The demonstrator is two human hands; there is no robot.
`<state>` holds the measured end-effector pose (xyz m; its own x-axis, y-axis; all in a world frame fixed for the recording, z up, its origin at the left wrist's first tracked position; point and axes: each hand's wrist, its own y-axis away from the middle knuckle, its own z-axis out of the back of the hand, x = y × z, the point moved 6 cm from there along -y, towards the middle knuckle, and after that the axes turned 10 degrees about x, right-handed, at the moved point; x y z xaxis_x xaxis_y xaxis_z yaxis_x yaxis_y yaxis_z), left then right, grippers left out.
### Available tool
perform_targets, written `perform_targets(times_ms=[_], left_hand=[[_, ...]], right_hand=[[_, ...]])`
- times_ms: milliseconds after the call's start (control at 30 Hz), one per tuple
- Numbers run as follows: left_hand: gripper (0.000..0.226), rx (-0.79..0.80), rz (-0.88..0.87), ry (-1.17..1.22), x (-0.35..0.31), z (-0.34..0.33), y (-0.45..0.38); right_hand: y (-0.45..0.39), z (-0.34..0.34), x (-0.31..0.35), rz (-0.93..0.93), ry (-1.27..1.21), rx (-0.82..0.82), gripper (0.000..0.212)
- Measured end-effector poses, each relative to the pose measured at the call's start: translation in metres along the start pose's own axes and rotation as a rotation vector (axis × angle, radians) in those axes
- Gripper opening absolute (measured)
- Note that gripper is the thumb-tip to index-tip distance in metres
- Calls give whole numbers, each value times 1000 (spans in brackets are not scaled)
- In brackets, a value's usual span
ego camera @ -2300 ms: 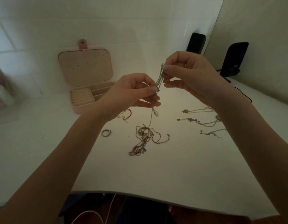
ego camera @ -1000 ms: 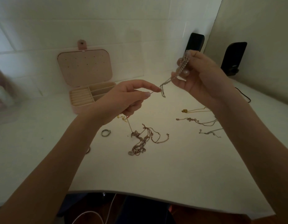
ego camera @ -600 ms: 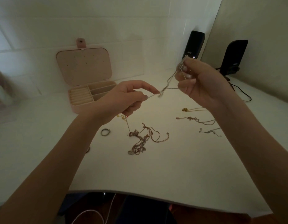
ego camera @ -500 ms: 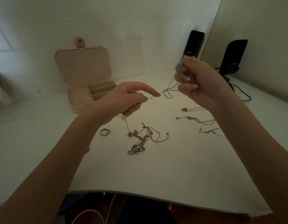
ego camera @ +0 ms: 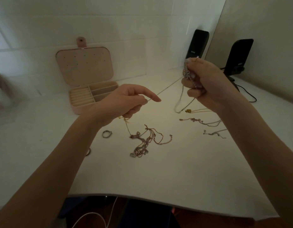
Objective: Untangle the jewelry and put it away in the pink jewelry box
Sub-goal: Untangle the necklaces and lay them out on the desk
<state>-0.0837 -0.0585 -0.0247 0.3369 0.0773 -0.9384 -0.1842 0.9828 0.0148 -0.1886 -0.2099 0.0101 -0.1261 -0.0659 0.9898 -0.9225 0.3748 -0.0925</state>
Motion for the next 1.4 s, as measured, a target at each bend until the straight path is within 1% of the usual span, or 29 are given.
perform_targets(times_ms=[133,233,333,433,500,600,667,733,833,933,1000,1100,1233,1333,1400], left_hand=[[25,2,-7,-28,-2,-1,-1],[17,14,-1,-109,-9,-4,-5],[29,10,-38,-177,-20,-11,-11],[35,-100,-115,-81,-30,-10,-15],[30,-146,-117,-65,-31,-8,-18],[13,-154,-104,-109,-27,-9,-21],[13,-161,-97,-31,-24,-9,-22],[21,-161,-106,88,-22,-9,-22],[28,-177,-105,193,-19,-9,-23],[31,-195,-93,365,-13,-6,-26],[27,-201,-75,408,-8,-4,-26],[20,-182,40,237,3,-2,-25],[18,-127,219,-41,16,-6,-22],[13,-169,295,-255,21,-4,-22],[14,-157,325,-415,19,-3,-23]], right_hand=[[2,-8,1,-19,26,59,27],[4,-17,-3,-38,70,105,28],[5,-24,-7,-46,96,120,22],[6,-29,-8,-49,112,137,17],[7,-31,-6,-52,118,152,16],[7,-30,-4,-53,125,151,15],[8,-28,-4,-55,135,152,12],[8,-28,-6,-61,147,163,10],[8,-27,-12,-77,162,158,6],[9,-28,-19,-90,145,171,7],[10,-26,-22,-99,116,170,12],[10,-20,-23,-102,88,155,15],[8,-15,-20,-103,85,147,18],[9,-15,-20,-113,114,153,17],[10,-15,-21,-120,157,156,14]])
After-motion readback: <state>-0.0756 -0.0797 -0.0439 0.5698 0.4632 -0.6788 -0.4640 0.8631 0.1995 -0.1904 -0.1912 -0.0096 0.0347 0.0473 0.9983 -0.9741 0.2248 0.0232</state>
